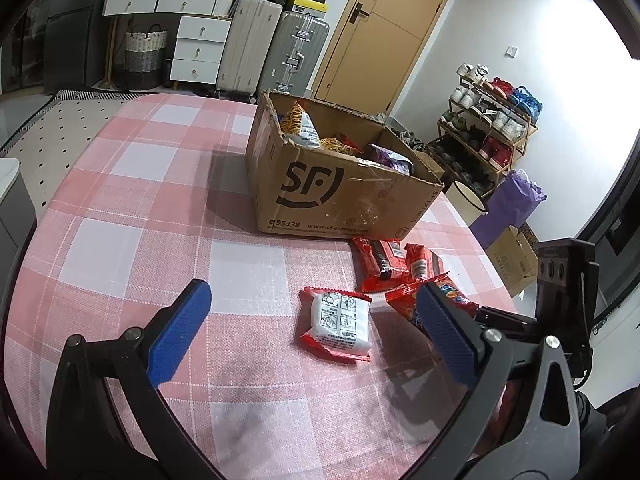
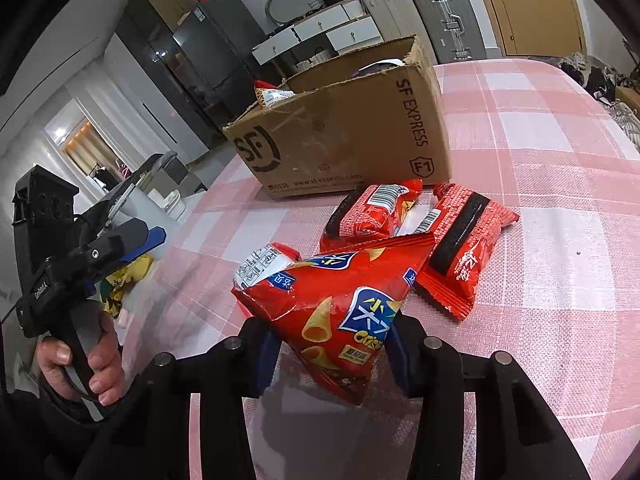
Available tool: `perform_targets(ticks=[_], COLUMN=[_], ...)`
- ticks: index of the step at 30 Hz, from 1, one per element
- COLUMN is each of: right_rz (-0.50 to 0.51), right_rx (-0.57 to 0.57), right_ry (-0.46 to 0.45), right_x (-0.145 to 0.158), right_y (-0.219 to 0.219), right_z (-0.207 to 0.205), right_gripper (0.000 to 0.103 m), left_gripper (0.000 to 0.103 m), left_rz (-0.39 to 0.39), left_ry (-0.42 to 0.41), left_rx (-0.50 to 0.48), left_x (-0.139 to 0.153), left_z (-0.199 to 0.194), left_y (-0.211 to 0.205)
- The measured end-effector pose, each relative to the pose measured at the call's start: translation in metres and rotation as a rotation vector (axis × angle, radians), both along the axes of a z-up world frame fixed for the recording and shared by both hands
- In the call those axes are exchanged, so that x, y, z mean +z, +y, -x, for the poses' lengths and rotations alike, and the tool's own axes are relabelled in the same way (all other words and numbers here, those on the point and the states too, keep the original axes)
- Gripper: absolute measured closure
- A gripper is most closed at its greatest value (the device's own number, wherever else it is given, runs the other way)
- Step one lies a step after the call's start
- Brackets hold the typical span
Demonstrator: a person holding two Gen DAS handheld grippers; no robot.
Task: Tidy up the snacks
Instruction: 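Lower the right gripper onto the red chip bag and close it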
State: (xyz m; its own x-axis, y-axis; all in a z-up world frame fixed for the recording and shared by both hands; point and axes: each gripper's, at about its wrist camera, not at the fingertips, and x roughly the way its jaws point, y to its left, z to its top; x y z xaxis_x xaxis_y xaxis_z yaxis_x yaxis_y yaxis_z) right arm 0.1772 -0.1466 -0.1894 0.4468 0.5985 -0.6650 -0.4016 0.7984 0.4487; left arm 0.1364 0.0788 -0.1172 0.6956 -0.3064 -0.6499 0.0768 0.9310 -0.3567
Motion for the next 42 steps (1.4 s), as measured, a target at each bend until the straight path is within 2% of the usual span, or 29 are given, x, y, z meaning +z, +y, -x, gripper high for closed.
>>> perform_targets(ticks=[5,16,28,36,40,42], right_rz=[-0.010,-0.027,-0.038,-0.058,-0.063,-0.065], right_rx=[0.002,-0.014,-0.044,-0.051,-0.054,-0.055], right_ry=[-0.006,-0.029,-0.047,-0.042,-0.040,-0.039], right_x=[0.002,0.010,0.014,0.011,0.010,0.010], right_y=[-0.004,-0.018,-0.037,-0.044,-0.045,-0.045], right_z=[0.003,0.008,0.012,0.011,0.012,0.012], right_gripper=[0.057,0.057,0.057,0.057,0.057,0.057], left_gripper=[0.001,0.001,0.001,0.002,0.009,0.019], left_rz=[-0.008,-0.056,-0.154,-0.198,-0.225,-0.236], left_ry=[0.018,0.118,0.252,0.269,0.264,0.261], left_rx=[-0.004,-0.056,-0.062,-0.073,-0.067,-0.067], left_x=[-0.003,-0.027,-0.067,-0.078,-0.078,-0.078], left_z=[0.000,-0.017,-0.047,-0.057,-0.059,-0.061], left_y=[-0.003,-0.026,-0.056,-0.069,-0.073,-0.076])
